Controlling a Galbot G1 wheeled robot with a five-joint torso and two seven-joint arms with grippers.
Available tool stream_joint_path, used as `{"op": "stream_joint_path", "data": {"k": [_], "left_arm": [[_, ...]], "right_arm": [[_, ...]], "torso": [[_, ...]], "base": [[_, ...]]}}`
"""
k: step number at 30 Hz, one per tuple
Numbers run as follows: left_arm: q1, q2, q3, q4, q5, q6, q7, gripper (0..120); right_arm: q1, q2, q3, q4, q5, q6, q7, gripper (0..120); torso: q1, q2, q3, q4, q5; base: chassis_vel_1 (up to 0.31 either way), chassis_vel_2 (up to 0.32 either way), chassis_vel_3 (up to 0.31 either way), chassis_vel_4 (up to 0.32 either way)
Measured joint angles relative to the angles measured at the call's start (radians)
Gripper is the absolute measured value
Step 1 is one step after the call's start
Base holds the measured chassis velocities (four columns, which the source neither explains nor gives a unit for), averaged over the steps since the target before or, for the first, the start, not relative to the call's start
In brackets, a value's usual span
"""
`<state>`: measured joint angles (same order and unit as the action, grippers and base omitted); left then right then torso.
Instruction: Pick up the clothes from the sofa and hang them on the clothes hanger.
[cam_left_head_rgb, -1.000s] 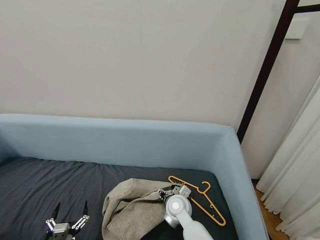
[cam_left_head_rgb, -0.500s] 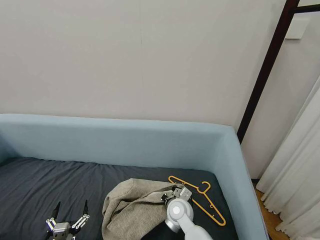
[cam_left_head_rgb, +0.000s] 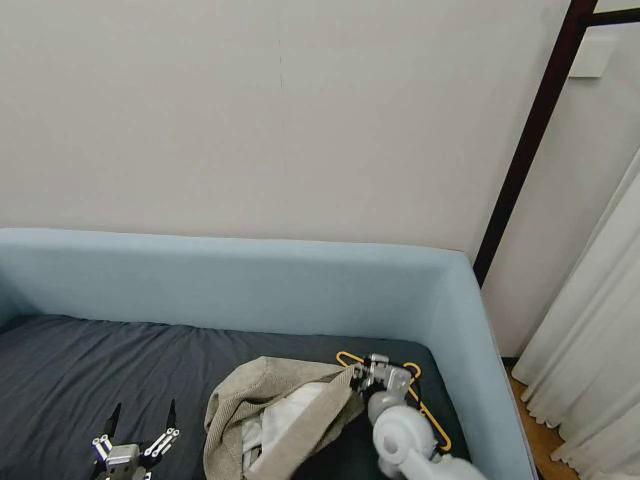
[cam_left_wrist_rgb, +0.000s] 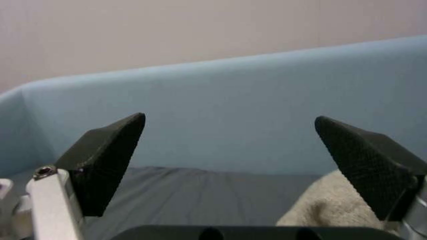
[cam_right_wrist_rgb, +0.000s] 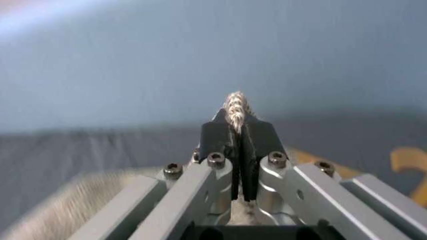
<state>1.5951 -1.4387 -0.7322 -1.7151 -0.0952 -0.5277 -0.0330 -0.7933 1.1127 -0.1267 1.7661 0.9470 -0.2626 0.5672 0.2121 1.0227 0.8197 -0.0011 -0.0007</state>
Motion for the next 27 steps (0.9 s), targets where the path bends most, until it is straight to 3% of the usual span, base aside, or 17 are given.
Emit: {"op": "stream_joint_path", "data": {"k": [5, 10, 17, 27], "left_arm": [[-0.001, 0.022, 0.054, 0.021, 0.015, 0.009, 0.031, 100], [-0.045, 0.090, 0.104, 0.093, 0.079, 0.010, 0.098, 100], [-0.157, 0.159, 0.147, 0.249, 0.129, -0.006, 0.174, 100], [-0.257, 0.164, 0.221, 0.379, 0.135, -0.027, 0.238, 100]], "right_arm": [[0.026, -0.027, 0.025, 0.036, -0.036, 0.062, -0.111, 0], [-0.003, -0.012, 0.021, 0.053, -0.073, 0.107, -0.174, 0], [-0.021, 0.034, 0.014, 0.055, -0.090, 0.136, -0.206, 0], [-0.019, 0.040, 0.021, 0.053, -0.085, 0.136, -0.204, 0]], "torso": [[0.000, 0.000, 0.000, 0.0000, -0.0002], [0.000, 0.000, 0.000, -0.0003, 0.0000], [0.000, 0.000, 0.000, -0.0002, -0.0002], [0.000, 0.000, 0.000, -0.0001, -0.0002]], "base": [[0.000, 0.000, 0.000, 0.000], [0.000, 0.000, 0.000, 0.000], [0.000, 0.000, 0.000, 0.000], [0.000, 0.000, 0.000, 0.000]]}}
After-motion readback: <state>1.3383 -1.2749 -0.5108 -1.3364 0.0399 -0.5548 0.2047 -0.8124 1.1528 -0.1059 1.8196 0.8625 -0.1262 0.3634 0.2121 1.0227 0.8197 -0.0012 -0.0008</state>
